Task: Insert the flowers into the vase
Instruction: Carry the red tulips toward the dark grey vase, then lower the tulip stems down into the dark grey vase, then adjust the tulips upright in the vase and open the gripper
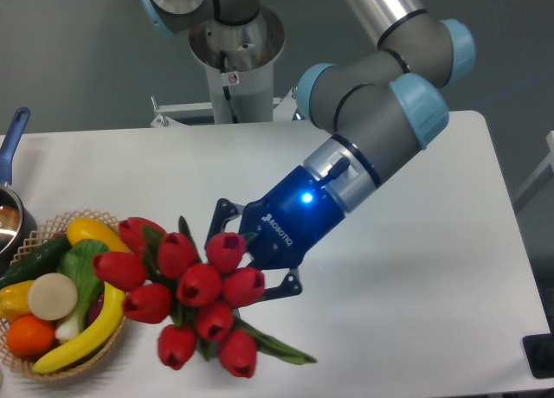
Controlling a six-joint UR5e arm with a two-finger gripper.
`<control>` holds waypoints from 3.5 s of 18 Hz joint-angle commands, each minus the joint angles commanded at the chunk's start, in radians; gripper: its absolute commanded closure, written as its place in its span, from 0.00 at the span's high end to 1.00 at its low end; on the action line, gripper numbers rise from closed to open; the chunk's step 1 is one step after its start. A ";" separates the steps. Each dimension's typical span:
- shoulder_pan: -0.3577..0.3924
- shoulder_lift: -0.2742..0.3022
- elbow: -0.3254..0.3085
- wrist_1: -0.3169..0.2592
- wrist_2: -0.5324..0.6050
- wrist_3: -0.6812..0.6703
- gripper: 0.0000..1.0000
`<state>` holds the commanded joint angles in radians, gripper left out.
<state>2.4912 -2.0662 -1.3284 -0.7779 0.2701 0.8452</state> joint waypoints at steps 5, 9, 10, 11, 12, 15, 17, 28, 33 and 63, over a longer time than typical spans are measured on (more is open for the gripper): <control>-0.002 -0.025 -0.015 0.028 -0.078 0.015 0.08; 0.006 -0.020 -0.070 0.032 -0.140 0.075 0.08; 0.008 -0.015 -0.081 0.032 -0.141 0.077 0.08; 0.008 -0.015 -0.086 0.032 -0.141 0.078 0.08; 0.008 -0.015 -0.089 0.032 -0.141 0.080 0.08; 0.011 -0.017 -0.092 0.032 -0.141 0.100 0.09; 0.011 -0.019 -0.101 0.032 -0.140 0.106 0.09; 0.017 -0.011 -0.196 0.032 -0.131 0.205 0.11; 0.015 -0.012 -0.261 0.032 -0.111 0.319 0.14; 0.020 -0.015 -0.416 0.032 -0.029 0.443 1.00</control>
<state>2.5111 -2.0816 -1.7441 -0.7455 0.2408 1.2886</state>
